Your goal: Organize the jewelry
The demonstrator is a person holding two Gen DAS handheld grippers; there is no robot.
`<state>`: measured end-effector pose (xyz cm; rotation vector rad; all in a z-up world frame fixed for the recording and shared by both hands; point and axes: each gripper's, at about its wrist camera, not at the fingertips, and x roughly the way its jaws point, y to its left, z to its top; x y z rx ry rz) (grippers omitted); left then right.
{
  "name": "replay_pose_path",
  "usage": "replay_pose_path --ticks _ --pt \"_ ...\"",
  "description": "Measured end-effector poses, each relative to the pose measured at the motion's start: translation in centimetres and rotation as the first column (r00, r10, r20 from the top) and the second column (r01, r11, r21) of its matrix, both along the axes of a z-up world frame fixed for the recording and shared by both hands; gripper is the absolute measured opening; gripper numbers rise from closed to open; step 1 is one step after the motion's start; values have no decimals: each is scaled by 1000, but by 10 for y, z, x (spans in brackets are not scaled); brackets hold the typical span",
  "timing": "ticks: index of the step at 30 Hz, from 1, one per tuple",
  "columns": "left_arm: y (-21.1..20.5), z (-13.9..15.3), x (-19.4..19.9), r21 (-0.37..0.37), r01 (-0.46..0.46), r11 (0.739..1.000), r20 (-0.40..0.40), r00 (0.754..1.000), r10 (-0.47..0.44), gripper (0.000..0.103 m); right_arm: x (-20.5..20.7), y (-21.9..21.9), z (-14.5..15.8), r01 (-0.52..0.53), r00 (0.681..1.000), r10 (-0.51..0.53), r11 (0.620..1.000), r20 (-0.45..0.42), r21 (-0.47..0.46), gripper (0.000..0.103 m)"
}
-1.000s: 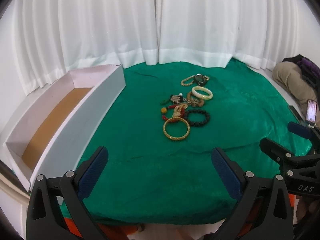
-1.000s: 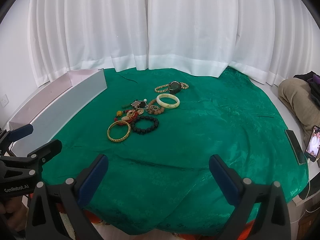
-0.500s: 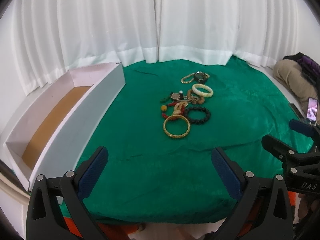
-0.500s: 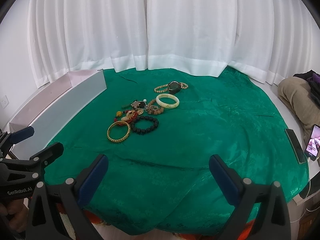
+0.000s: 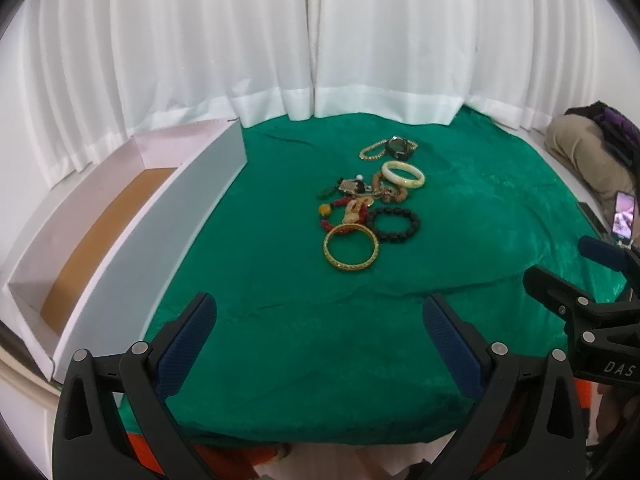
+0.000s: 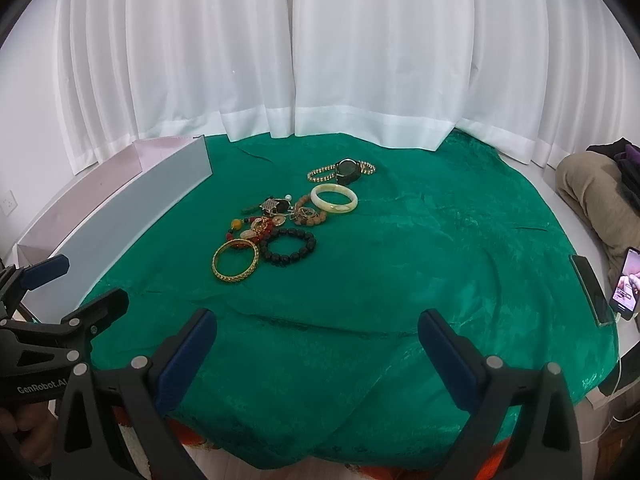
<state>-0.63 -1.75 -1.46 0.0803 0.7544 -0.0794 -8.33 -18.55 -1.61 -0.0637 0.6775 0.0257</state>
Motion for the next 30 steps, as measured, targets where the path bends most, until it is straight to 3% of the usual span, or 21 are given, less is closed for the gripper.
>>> replay_pose_path --ticks 15,19,26,30 --pt "8 -17 22 -28 2 1000 -40 999 -3 102 12 -8 -6 10 1000 -10 1000 -12 14 102" --pt "-3 -33 53 5 60 998 -82 995 -60 102 17 -10 -12 13 999 -12 1000 -35 22 102" --pt "-23 -66 113 -58 128 990 -206 969 -137 102 26 -20 -19 30 998 -28 999 -59 35 102" --pt "-38 -90 140 -18 132 991 -254 958 -132 102 33 -29 -25 46 996 -42 998 -79 51 102"
